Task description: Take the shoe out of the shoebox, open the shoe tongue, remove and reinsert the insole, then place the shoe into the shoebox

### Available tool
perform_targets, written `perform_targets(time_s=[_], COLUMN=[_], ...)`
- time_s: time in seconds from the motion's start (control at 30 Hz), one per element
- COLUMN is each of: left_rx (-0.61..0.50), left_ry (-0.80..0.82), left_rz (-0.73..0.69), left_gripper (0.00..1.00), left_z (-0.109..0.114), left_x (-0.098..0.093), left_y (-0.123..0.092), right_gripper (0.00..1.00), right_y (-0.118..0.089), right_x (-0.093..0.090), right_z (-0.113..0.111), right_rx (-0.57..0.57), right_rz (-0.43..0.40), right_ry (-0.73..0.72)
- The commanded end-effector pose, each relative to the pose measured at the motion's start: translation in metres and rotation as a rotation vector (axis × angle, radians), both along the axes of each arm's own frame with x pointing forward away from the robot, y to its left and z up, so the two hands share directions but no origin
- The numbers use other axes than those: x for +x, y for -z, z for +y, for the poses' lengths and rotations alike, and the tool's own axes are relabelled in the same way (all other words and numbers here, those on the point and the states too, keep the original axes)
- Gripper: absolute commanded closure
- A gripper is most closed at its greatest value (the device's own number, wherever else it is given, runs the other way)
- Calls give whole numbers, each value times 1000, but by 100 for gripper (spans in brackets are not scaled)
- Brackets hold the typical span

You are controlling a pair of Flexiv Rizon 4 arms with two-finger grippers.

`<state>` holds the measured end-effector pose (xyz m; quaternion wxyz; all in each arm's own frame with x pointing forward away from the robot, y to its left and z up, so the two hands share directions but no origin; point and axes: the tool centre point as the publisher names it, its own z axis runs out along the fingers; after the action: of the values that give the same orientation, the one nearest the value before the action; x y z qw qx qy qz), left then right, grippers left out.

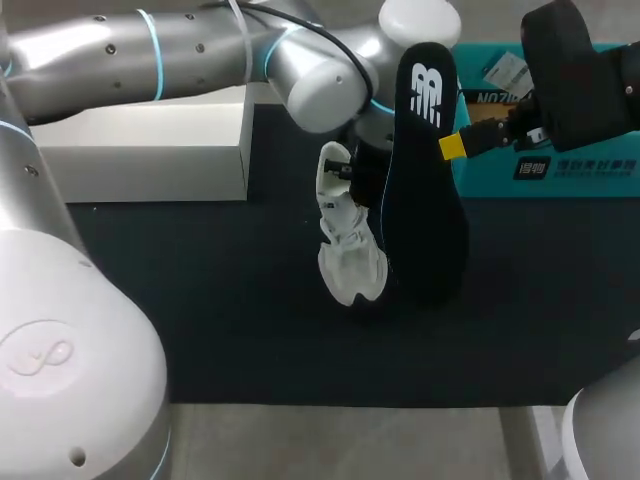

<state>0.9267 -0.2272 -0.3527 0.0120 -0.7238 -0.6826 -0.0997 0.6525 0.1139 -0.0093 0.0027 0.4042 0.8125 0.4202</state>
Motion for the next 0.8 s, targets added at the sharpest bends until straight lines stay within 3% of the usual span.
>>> perform_targets(time_s=[0.03,0.33,0.8], left_rx=[21,61,90], left_ry=[19,40,48], left_rz=[14,9,43], left_gripper=[100,100,100], left_z=[-6,-1,-11], left_x=[4,-3,1], left_y=[1,1,25], right_gripper=[100,100,100], right_y=[-1,-1,-1], right_x=[3,3,3], right_z=[3,3,3], right_rx=[-3,-3,-3], right_rz=[5,5,5], right_ry=[-1,-1,-1])
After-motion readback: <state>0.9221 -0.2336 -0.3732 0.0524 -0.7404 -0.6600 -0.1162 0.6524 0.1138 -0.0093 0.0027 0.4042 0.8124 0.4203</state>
